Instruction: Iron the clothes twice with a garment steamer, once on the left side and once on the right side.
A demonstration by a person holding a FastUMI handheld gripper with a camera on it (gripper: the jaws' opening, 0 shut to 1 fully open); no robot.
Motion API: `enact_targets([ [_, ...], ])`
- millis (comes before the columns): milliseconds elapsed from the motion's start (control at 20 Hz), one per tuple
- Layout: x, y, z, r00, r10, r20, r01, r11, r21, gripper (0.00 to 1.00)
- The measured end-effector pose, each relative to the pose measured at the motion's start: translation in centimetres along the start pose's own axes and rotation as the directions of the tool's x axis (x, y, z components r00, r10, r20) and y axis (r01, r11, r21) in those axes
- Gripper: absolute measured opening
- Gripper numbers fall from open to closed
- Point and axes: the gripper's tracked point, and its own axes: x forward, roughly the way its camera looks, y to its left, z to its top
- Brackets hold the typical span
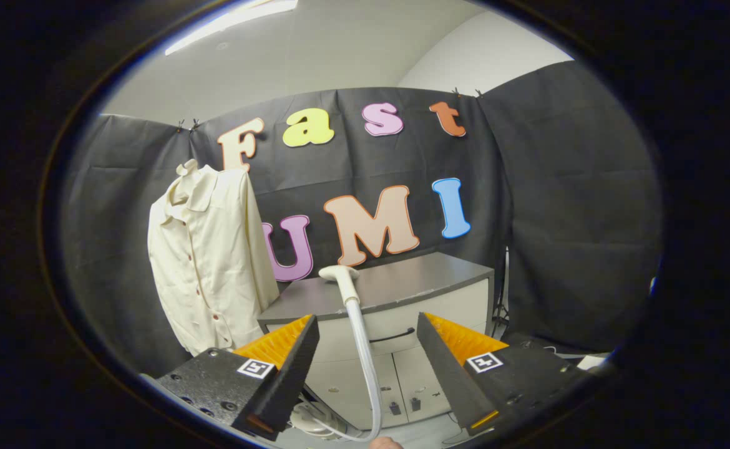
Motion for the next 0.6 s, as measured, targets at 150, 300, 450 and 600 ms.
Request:
enact_targets([
  [150, 1.3, 1.2, 0.4, 1.0, -0.012, -0.002, 0.012, 1.0, -0.018, 0.96],
  [300, 2.7, 2.6, 0.9, 1.0, -0.027, 0.004, 0.027, 0.999, -0.043, 0.96],
  [450, 4.6, 3.9, 1.4, 0.999, -0.036, -0.004, 0.035, 0.997, -0.075, 0.96],
  [600, 7.2, 4.0, 2.0, 0.997, -0.069, -0.024, 0.067, 0.993, -0.099, 0.97],
])
